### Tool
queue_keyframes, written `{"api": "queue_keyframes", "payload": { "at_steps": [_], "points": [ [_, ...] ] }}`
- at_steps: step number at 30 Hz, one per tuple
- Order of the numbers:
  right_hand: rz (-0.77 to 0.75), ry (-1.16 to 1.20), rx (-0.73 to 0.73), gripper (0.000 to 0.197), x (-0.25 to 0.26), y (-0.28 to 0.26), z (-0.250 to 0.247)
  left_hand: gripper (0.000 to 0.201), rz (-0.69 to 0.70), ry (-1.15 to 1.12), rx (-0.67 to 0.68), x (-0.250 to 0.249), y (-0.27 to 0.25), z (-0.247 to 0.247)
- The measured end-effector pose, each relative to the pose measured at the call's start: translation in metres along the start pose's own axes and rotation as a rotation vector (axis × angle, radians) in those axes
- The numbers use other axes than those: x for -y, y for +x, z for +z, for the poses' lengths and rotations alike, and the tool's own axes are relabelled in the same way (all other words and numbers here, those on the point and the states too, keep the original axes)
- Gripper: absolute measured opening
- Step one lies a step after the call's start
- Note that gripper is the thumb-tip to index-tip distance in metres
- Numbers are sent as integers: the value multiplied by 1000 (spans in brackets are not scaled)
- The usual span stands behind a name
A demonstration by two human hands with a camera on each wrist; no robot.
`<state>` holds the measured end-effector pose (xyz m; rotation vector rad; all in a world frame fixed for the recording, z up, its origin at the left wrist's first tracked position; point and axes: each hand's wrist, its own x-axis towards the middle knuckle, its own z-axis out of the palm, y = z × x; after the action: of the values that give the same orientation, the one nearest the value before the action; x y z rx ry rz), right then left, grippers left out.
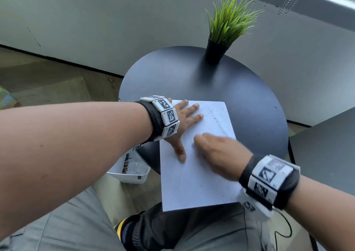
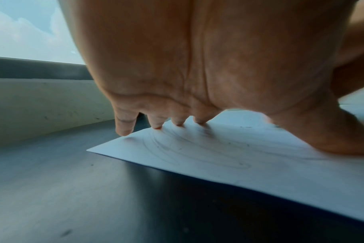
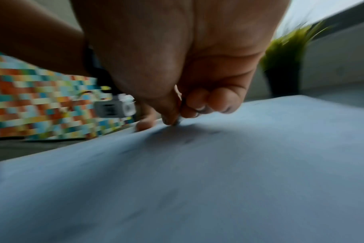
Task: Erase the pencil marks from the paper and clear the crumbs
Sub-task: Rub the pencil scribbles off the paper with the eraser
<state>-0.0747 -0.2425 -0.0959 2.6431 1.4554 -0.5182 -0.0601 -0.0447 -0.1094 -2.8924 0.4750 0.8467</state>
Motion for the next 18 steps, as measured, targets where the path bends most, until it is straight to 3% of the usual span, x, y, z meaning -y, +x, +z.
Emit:
{"api": "queue_keyframes", "payload": {
  "at_steps": [3, 4, 7, 13, 15, 18],
  "points": [
    [-120, -24, 84, 17, 12, -13, 4, 152, 1, 13, 1, 0, 0, -2],
    [-67, -31, 62, 9, 2, -8, 1, 151, 1, 12, 3, -1, -1, -3],
    [129, -3, -71, 18, -29, 1, -2, 149, -6, 17, -1, -1, 0, -4],
    [-197, 22, 71, 18, 15, -19, 6, 150, 2, 39, -3, 0, 0, -4],
    [-32, 20, 0, 7, -10, -7, 0, 150, 7, 47, 2, 2, 0, -5],
    [253, 58, -67, 20, -40, 6, -6, 148, -6, 65, 4, 2, -1, -11]
  ]
}}
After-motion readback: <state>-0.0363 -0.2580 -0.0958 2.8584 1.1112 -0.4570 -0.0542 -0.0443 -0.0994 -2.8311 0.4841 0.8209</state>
